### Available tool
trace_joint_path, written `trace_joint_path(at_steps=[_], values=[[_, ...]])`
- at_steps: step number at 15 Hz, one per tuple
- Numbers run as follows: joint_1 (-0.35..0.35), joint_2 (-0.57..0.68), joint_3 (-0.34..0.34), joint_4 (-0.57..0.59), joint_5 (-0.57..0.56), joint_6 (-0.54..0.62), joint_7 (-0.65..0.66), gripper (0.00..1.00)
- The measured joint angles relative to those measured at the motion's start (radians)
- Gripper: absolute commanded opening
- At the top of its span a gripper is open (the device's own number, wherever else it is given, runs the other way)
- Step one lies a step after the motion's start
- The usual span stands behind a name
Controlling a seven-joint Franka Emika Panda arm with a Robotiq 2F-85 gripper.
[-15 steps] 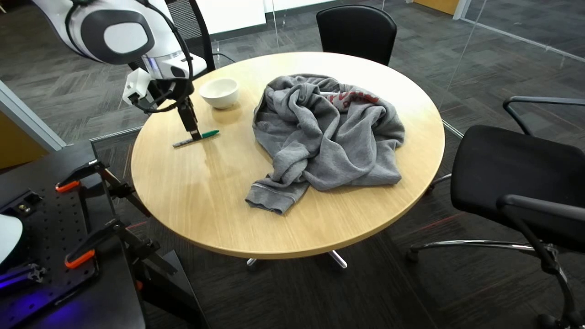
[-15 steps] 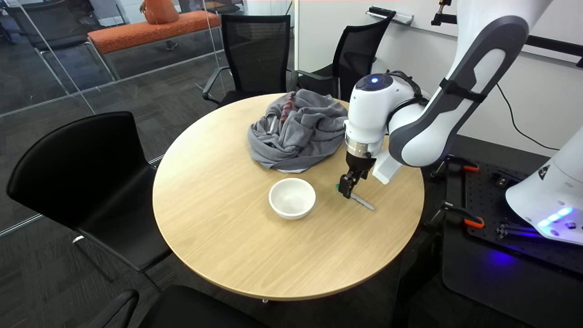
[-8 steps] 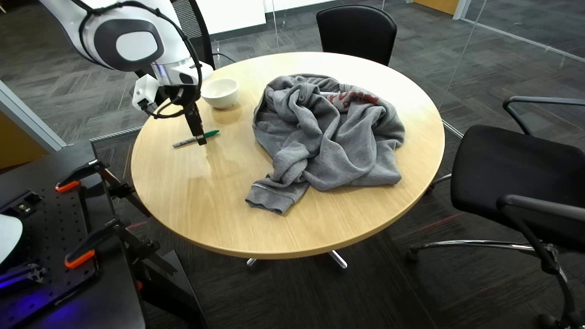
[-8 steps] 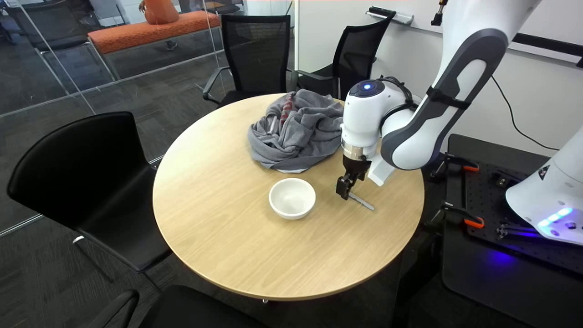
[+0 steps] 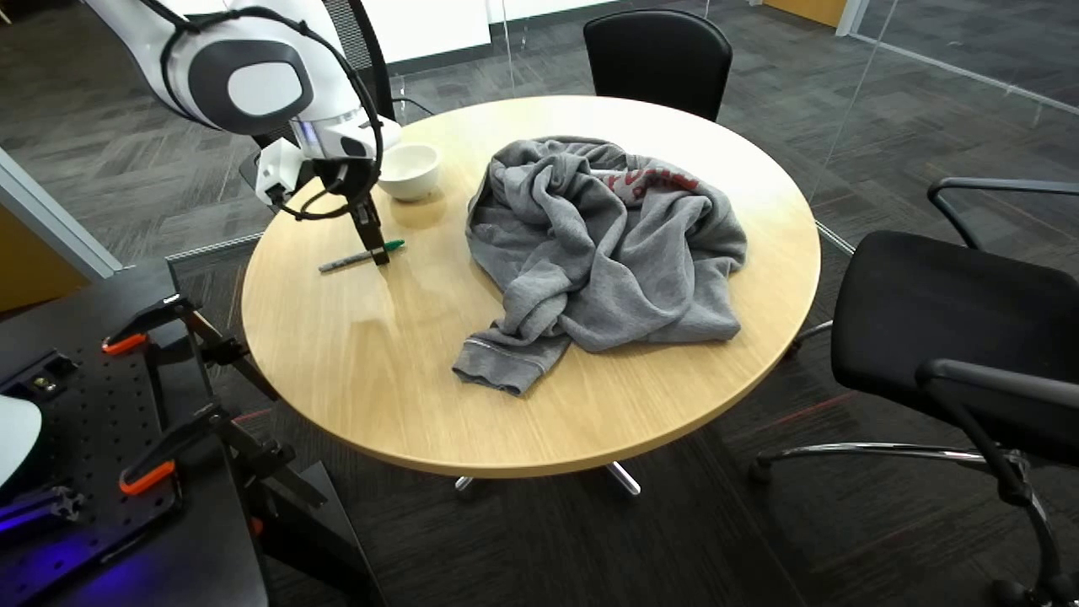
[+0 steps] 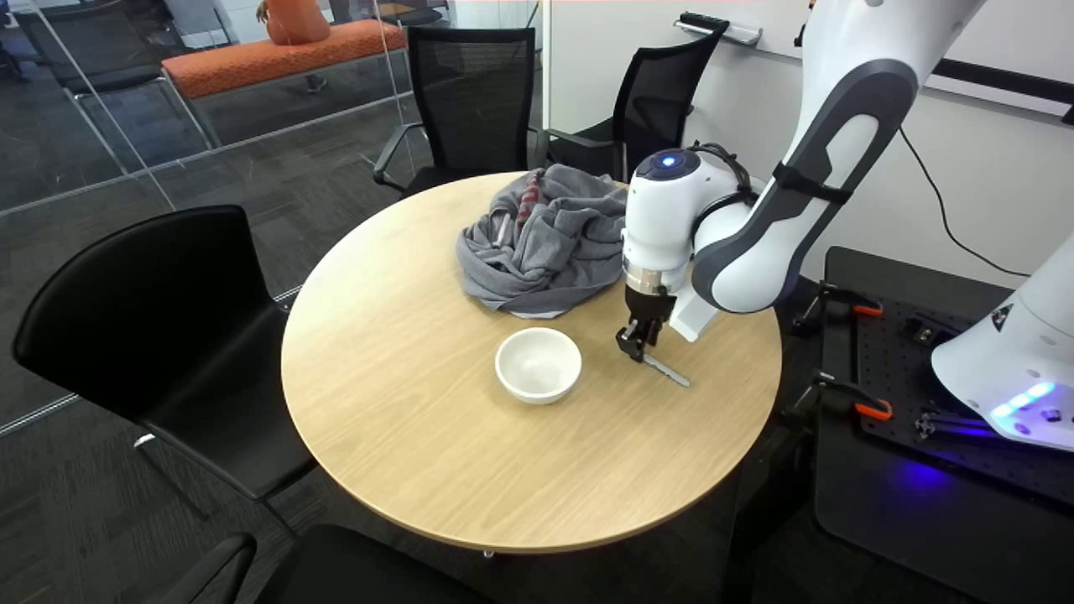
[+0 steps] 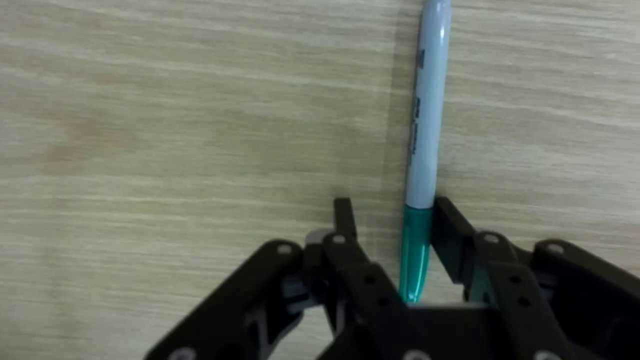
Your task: Put the marker in the bowl
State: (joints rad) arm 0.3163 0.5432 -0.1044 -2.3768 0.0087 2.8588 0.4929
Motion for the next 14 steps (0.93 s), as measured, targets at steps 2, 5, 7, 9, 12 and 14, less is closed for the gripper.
trace_joint_path(at_steps=[2, 5, 7, 9, 12, 14], values=[[0.000, 0.000, 0.004, 0.005, 0.001, 0.000, 0.000, 0.00], [-0.003, 0.001, 0.004, 0.008, 0.001, 0.000, 0.000, 0.05], [-0.004, 0.002, 0.004, 0.009, 0.001, 0.000, 0.000, 0.05], [-0.003, 0.001, 0.005, 0.010, 0.001, 0.000, 0.000, 0.05], [0.003, -0.016, 0.004, 0.009, 0.000, 0.004, 0.000, 0.05], [0.010, -0.049, 0.004, 0.004, -0.001, 0.012, 0.000, 0.05]])
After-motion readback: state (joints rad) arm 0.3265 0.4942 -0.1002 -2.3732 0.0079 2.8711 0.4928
